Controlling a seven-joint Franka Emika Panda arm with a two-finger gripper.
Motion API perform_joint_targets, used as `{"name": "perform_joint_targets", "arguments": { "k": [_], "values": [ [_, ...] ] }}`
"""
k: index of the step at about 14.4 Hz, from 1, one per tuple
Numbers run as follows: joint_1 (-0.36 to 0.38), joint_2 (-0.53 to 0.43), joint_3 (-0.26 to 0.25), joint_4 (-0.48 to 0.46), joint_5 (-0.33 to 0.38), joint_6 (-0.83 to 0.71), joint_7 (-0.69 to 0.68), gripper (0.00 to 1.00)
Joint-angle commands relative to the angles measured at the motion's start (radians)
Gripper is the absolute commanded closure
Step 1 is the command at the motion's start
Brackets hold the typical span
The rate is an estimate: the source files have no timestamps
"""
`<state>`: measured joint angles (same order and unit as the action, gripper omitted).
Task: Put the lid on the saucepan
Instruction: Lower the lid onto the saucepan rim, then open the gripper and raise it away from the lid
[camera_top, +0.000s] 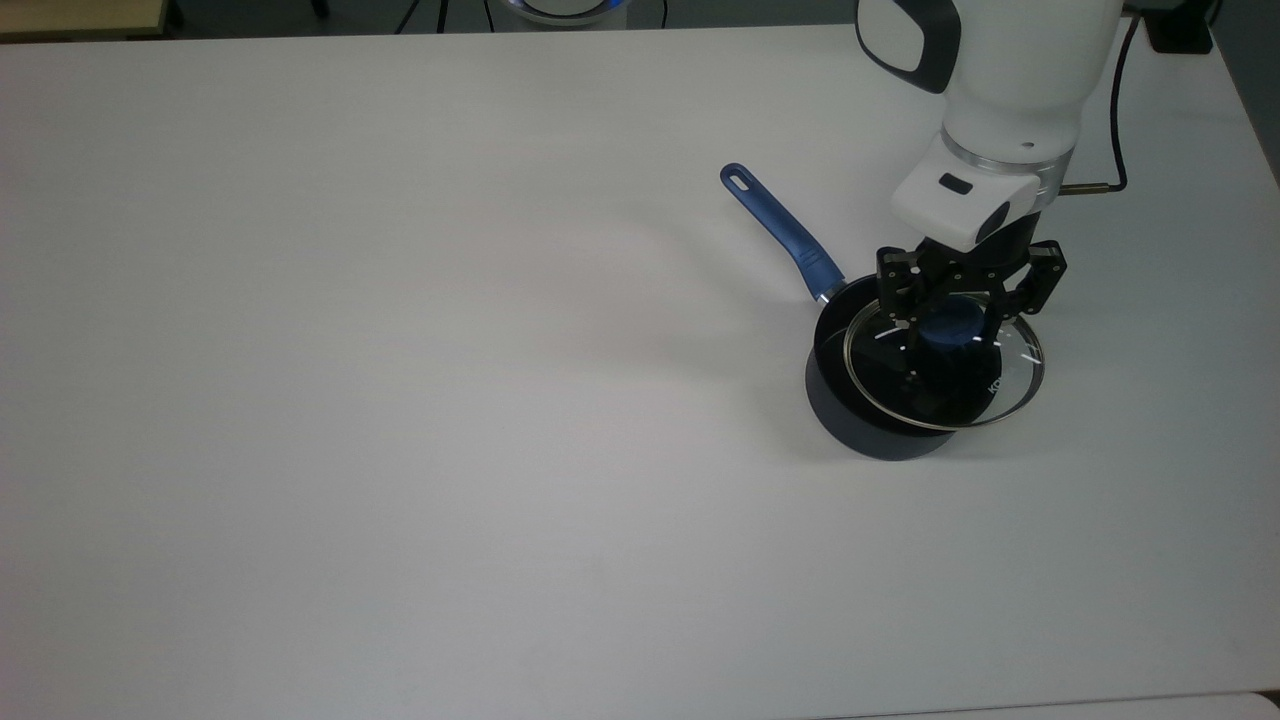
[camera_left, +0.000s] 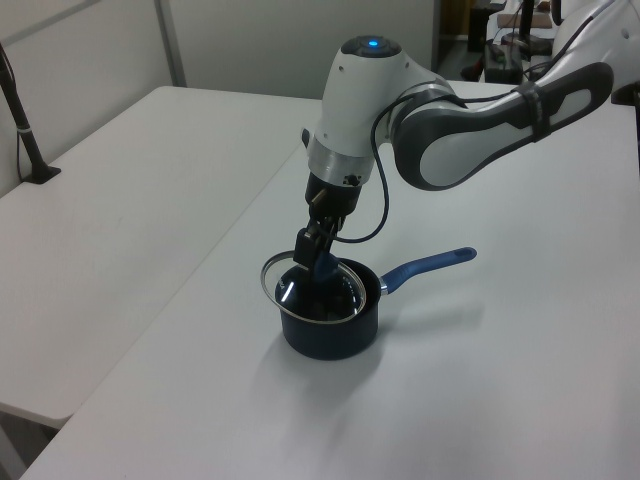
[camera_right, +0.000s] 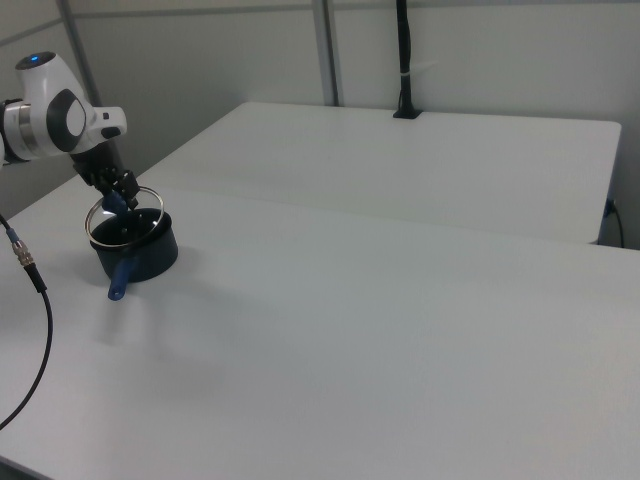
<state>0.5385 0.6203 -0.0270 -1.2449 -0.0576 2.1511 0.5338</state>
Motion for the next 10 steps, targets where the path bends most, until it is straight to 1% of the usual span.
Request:
{"name": "perform_joint_targets", "arguments": {
  "k": [1, 5, 6, 7, 8, 9, 10],
  "values": [
    [0.014, -0.014, -0.016, 0.004, -0.001, -0.058, 0.012, 0.47],
    [0.011, -0.016, -0.014, 0.001, 0.002, -0.117, 0.012, 0.46],
    [0.011, -0.016, -0.014, -0.007, 0.002, -0.119, 0.012, 0.42],
    [0.011, -0.016, -0.016, -0.02, 0.001, -0.119, 0.012, 0.26],
    [0.011, -0.016, -0.014, -0.024, -0.001, -0.119, 0.014, 0.04],
    [0.011, -0.016, -0.016, -0.025, -0.002, -0.117, 0.012, 0.0],
    [0.011, -0.016, -0.014, -0.025, -0.002, -0.117, 0.012, 0.0]
  ]
}}
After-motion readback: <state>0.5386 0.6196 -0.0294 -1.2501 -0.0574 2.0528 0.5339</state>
